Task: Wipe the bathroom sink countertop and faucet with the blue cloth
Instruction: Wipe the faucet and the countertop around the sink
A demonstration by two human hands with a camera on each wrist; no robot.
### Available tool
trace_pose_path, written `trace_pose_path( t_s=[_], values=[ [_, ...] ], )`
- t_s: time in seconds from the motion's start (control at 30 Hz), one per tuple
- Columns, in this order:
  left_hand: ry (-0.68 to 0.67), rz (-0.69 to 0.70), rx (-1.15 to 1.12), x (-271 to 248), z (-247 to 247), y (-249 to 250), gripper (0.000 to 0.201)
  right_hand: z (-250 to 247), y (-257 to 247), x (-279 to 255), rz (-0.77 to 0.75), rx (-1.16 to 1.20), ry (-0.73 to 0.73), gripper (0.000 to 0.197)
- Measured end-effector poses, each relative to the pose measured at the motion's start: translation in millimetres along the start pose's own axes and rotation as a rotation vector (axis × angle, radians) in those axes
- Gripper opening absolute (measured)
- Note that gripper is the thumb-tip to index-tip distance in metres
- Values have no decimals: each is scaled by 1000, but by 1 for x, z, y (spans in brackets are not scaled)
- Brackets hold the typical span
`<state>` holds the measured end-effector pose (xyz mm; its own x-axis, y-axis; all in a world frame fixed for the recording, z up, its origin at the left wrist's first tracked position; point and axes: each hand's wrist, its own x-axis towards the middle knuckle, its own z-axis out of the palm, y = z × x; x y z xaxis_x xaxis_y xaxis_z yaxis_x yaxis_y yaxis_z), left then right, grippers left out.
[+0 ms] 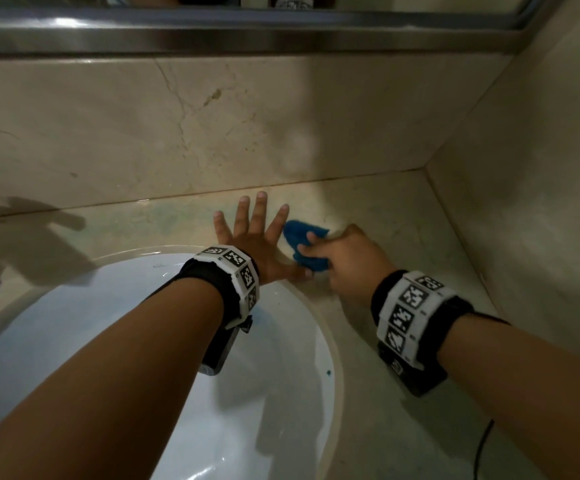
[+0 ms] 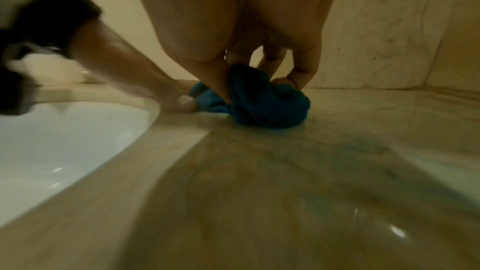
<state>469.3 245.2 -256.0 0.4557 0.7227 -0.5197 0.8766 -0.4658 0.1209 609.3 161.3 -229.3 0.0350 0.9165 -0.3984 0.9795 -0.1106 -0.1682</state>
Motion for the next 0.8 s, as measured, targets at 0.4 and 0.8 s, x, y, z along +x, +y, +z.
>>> trace_pose_path(
  t_s=[0.4, 0.8],
  values=[
    [-12, 29, -15, 3, 3, -4, 124, -32, -4, 29, 128, -193, -87, 49],
    [-18, 29, -13, 3, 2, -3, 124, -28, 2, 19, -21, 18, -142, 50]
  ],
)
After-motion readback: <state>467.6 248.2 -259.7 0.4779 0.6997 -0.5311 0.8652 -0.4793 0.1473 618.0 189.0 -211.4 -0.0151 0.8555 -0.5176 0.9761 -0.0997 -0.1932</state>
